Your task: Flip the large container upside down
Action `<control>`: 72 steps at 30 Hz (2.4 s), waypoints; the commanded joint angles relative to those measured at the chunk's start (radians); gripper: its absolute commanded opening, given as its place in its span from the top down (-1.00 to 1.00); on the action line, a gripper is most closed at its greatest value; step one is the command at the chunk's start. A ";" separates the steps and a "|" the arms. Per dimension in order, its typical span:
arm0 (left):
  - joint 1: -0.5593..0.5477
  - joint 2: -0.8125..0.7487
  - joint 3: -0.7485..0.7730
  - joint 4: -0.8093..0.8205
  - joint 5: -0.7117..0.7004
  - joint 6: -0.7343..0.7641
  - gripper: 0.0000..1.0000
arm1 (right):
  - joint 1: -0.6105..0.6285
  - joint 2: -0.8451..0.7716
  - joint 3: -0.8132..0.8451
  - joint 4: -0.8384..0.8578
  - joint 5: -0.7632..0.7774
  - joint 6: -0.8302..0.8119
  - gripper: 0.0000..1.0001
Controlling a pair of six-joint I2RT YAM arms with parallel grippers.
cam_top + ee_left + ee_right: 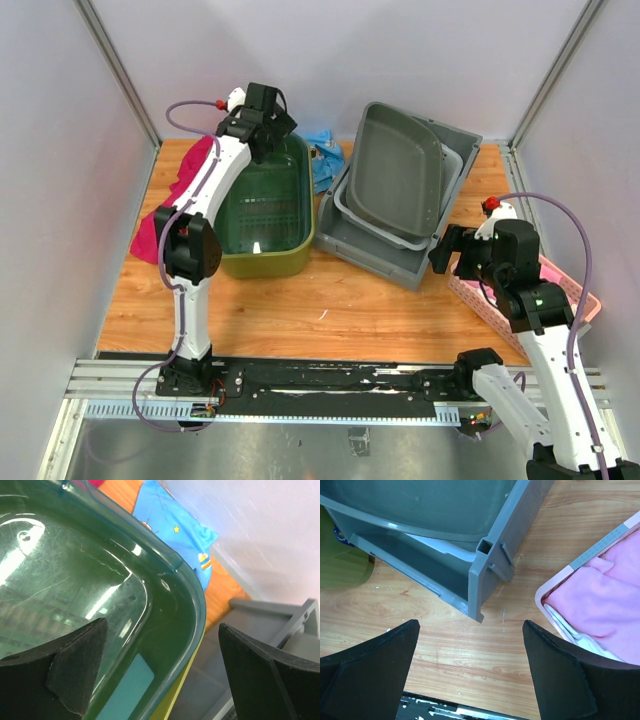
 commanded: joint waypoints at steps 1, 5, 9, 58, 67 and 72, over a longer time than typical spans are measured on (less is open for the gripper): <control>-0.003 0.045 0.044 0.010 -0.113 -0.207 -0.93 | 0.020 -0.015 -0.004 -0.020 -0.003 -0.004 -0.73; -0.003 0.098 0.082 0.008 -0.099 -0.257 -0.89 | 0.020 -0.015 -0.003 -0.030 -0.002 -0.010 -0.73; -0.005 0.136 0.100 0.021 -0.080 -0.290 -0.86 | 0.020 -0.004 -0.002 -0.029 -0.007 -0.020 -0.73; -0.038 -0.170 0.175 0.143 0.143 0.197 1.00 | 0.021 0.043 -0.013 0.023 0.009 0.023 -0.69; -0.055 -0.351 -0.015 0.145 0.369 0.385 0.99 | 0.020 0.061 -0.017 0.043 -0.006 0.046 -0.66; -0.061 -0.454 -0.122 0.153 0.471 0.493 0.99 | 0.021 0.068 -0.022 0.053 -0.010 0.051 -0.66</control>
